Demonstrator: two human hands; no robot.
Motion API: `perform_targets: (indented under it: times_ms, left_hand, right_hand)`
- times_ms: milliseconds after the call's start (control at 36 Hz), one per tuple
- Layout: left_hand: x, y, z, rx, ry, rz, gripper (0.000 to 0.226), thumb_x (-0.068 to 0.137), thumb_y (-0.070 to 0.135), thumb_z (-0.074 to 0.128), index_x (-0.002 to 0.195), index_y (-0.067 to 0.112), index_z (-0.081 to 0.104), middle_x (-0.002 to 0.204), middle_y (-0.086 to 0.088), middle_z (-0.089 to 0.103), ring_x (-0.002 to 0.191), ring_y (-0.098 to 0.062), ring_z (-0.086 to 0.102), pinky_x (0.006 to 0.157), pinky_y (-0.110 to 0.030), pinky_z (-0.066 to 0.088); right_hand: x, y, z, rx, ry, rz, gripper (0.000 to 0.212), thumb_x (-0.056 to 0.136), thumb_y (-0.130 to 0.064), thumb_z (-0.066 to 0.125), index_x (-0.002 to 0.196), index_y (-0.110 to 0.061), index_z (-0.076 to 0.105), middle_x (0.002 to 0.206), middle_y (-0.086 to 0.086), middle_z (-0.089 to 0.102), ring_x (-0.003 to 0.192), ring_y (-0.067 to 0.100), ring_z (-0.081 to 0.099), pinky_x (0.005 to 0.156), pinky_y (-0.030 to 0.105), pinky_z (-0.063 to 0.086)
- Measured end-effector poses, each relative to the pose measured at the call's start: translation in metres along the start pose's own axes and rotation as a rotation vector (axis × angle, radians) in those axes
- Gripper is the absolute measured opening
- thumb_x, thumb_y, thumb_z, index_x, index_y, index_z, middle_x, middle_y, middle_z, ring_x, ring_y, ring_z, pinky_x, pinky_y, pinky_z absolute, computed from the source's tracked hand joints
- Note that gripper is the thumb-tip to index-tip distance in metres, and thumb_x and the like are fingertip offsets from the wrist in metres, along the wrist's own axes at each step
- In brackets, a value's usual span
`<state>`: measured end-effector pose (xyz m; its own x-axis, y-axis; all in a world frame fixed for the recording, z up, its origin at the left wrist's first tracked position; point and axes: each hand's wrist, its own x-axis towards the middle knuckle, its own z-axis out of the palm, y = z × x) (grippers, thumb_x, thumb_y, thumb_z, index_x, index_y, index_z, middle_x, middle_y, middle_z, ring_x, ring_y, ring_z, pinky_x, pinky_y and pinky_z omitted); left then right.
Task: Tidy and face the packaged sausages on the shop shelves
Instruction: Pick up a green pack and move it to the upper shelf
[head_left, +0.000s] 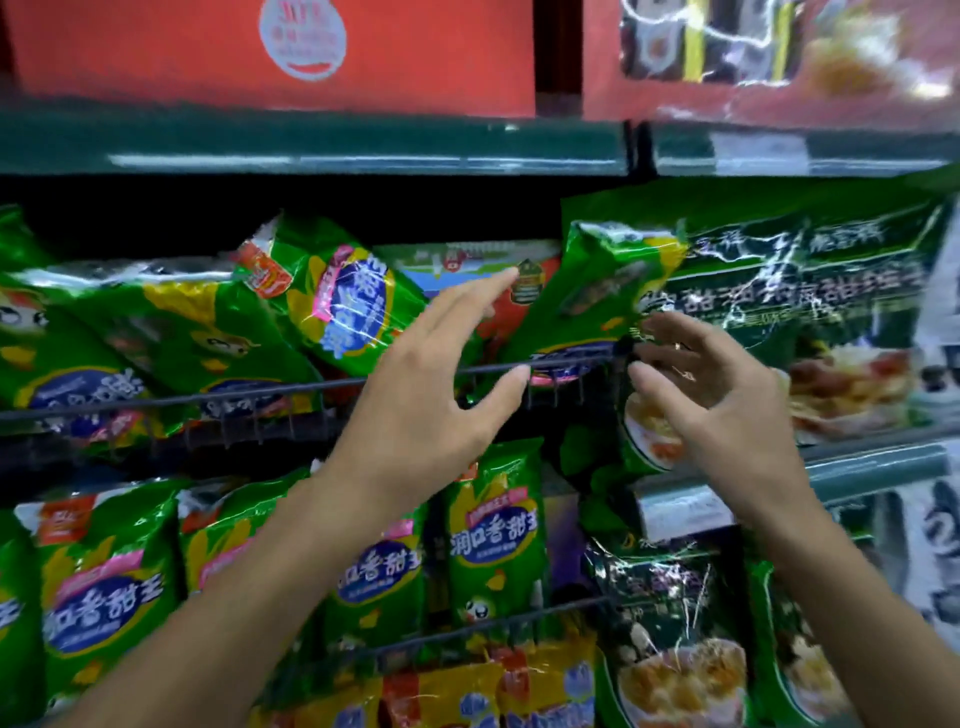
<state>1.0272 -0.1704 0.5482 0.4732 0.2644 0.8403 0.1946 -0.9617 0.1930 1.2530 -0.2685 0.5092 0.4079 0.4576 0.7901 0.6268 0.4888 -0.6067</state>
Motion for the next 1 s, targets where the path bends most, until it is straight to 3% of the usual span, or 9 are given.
perform_targets:
  times_ms: [139,278,361,472,611,722,861,944,1000]
  left_hand:
    - [0.04,-0.002,0.017,0.015,-0.086,-0.076,0.081,0.091,0.043,0.075,0.159,0.028,0.034,0.156,0.012,0.044,0.142,-0.002,0.04,0.12,-0.026,0.031]
    - [0.065,0.001,0.036,-0.009,-0.139,-0.102,0.074,0.086,0.047,0.078,0.149,0.025,0.047,0.137,0.017,0.06,0.124,0.003,0.053,0.1,-0.009,0.041]
    - [0.074,0.001,0.042,-0.054,-0.105,-0.118,0.055,0.084,0.042,0.082,0.132,0.025,0.063,0.118,0.019,0.069,0.108,0.006,0.062,0.092,-0.012,0.049]
    - [0.079,-0.004,0.045,-0.075,-0.019,-0.083,0.042,0.079,0.035,0.088,0.115,0.022,0.072,0.103,0.019,0.074,0.096,0.008,0.067,0.083,-0.012,0.052]
    - [0.071,-0.012,0.044,-0.236,0.15,-0.06,0.043,0.081,0.022,0.087,0.12,0.011,0.07,0.11,0.01,0.077,0.106,-0.005,0.072,0.093,-0.025,0.056]
    - [0.073,-0.005,0.033,-0.335,0.291,-0.07,0.037,0.078,0.019,0.085,0.112,0.014,0.071,0.103,0.017,0.078,0.1,-0.003,0.073,0.086,-0.017,0.056]
    - [0.082,0.011,0.015,-0.427,0.453,-0.033,0.028,0.079,0.02,0.083,0.105,0.02,0.071,0.1,0.013,0.079,0.097,-0.006,0.074,0.083,-0.018,0.055]
    - [0.09,0.019,0.009,-0.605,0.562,-0.043,0.03,0.079,0.022,0.082,0.107,0.016,0.072,0.106,0.005,0.079,0.105,-0.015,0.074,0.092,-0.03,0.057]
    - [0.094,0.024,0.009,-0.761,0.617,-0.082,0.033,0.078,0.023,0.081,0.108,0.014,0.072,0.11,-0.001,0.078,0.108,-0.02,0.073,0.1,-0.046,0.056]
  right_hand:
    - [0.025,0.006,-0.005,0.029,-0.072,0.022,0.052,0.092,-0.013,0.074,0.139,-0.021,0.055,0.128,-0.014,0.066,0.114,-0.001,0.066,0.098,0.021,0.055]
    - [0.041,0.012,-0.001,0.014,-0.115,-0.035,0.045,0.093,-0.007,0.072,0.135,-0.017,0.059,0.119,-0.017,0.07,0.108,-0.002,0.068,0.092,0.016,0.054]
    - [0.045,0.015,-0.001,-0.003,-0.083,-0.065,0.045,0.093,-0.01,0.073,0.136,-0.016,0.062,0.117,-0.015,0.072,0.107,-0.002,0.068,0.095,0.021,0.056]
    - [0.047,0.016,-0.003,0.04,-0.116,-0.094,0.042,0.094,-0.008,0.072,0.133,-0.021,0.065,0.116,-0.016,0.074,0.11,0.001,0.069,0.101,0.032,0.056]
    - [0.048,0.01,-0.005,0.09,-0.177,-0.196,0.049,0.093,-0.009,0.073,0.136,-0.03,0.061,0.126,-0.02,0.07,0.121,0.002,0.063,0.106,0.03,0.051]
    - [0.046,0.006,-0.005,0.142,-0.162,-0.289,0.054,0.093,-0.01,0.072,0.143,-0.023,0.055,0.134,-0.017,0.064,0.129,0.007,0.058,0.106,0.029,0.05]
    - [0.021,-0.006,-0.001,0.413,-0.02,-0.358,0.033,0.091,-0.004,0.069,0.119,-0.021,0.07,0.113,-0.006,0.076,0.11,0.016,0.071,0.093,0.026,0.056]
    - [0.004,-0.014,0.01,0.444,-0.168,-0.401,0.024,0.092,-0.007,0.072,0.106,-0.026,0.075,0.101,-0.004,0.079,0.098,0.018,0.076,0.087,0.025,0.058]
    - [0.002,-0.016,0.02,0.469,-0.385,-0.274,0.024,0.093,-0.015,0.07,0.112,-0.03,0.074,0.106,-0.006,0.079,0.105,0.017,0.074,0.091,0.024,0.056]
